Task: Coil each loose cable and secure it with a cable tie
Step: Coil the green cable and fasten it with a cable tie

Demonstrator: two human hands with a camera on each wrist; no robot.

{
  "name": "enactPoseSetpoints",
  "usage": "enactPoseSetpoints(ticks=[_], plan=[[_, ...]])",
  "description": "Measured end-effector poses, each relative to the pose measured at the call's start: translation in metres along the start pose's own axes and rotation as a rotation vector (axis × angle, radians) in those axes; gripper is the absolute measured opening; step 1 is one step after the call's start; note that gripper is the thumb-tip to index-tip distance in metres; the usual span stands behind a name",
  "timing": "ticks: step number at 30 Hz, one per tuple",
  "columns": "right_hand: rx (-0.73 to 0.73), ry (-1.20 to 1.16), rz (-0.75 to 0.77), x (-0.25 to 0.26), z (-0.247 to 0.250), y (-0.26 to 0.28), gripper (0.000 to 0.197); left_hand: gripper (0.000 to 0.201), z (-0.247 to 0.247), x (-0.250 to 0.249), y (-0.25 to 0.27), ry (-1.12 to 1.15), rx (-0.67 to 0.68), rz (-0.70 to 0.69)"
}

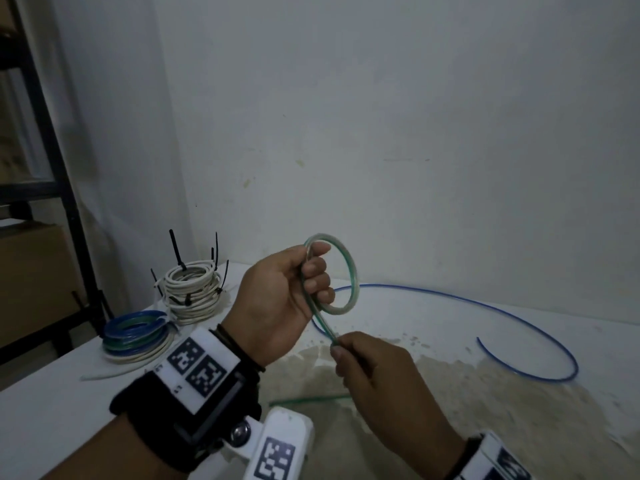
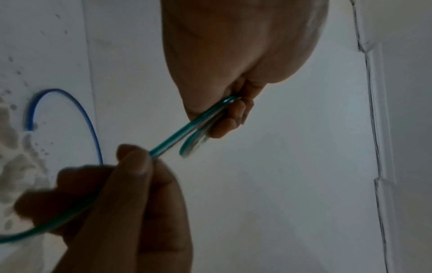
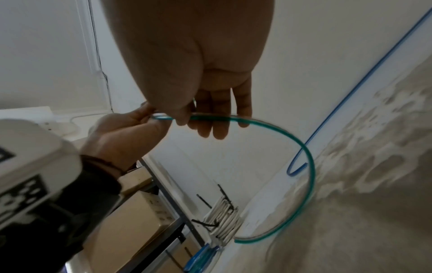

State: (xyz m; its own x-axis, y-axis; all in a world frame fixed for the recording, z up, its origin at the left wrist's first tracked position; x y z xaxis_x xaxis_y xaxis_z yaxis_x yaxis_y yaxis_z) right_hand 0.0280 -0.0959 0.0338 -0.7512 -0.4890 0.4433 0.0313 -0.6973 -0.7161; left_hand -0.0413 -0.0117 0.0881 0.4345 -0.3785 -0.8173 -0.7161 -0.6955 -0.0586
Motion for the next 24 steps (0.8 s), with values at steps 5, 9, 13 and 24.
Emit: enactPoseSetpoints(ticks=[5, 9, 13, 24], plan=[[0.141, 0.135, -0.016, -0.028, 0.002, 0.014, 0.028, 0.023, 0.003, -0.014, 0.005, -0.076, -0.020, -0.007], [-0.150, 0.163, 0.093, -0.002, 0.029, 0.001, 0.039, 0.022, -0.005, -0.006, 0.005, -0.140, 0.008, 0.007], [-0.393, 0.131, 0.177, 0.033, 0.047, -0.019, 0.016, 0.024, -0.014, 0.008, 0.005, -0.147, -0.009, -0.007], [-0.243, -0.027, -0.100, 0.010, 0.044, -0.039, 0.021, 0.026, -0.023, 0.028, 0.003, -0.241, -0.071, -0.016]])
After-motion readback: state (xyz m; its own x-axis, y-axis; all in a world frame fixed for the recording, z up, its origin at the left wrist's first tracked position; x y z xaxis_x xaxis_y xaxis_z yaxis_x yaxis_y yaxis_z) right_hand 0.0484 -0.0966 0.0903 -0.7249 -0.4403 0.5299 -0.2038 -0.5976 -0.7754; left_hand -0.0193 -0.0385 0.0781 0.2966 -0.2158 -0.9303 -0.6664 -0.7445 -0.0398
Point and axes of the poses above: each hand's wrist, its own y-axis away from the middle knuckle, its own z-axis out of the back of the hand, x = y × z, the point moved 9 cm from there along -y, towards the middle knuckle, and after that the axes turned 13 degrees about z, right-handed, at the moved point
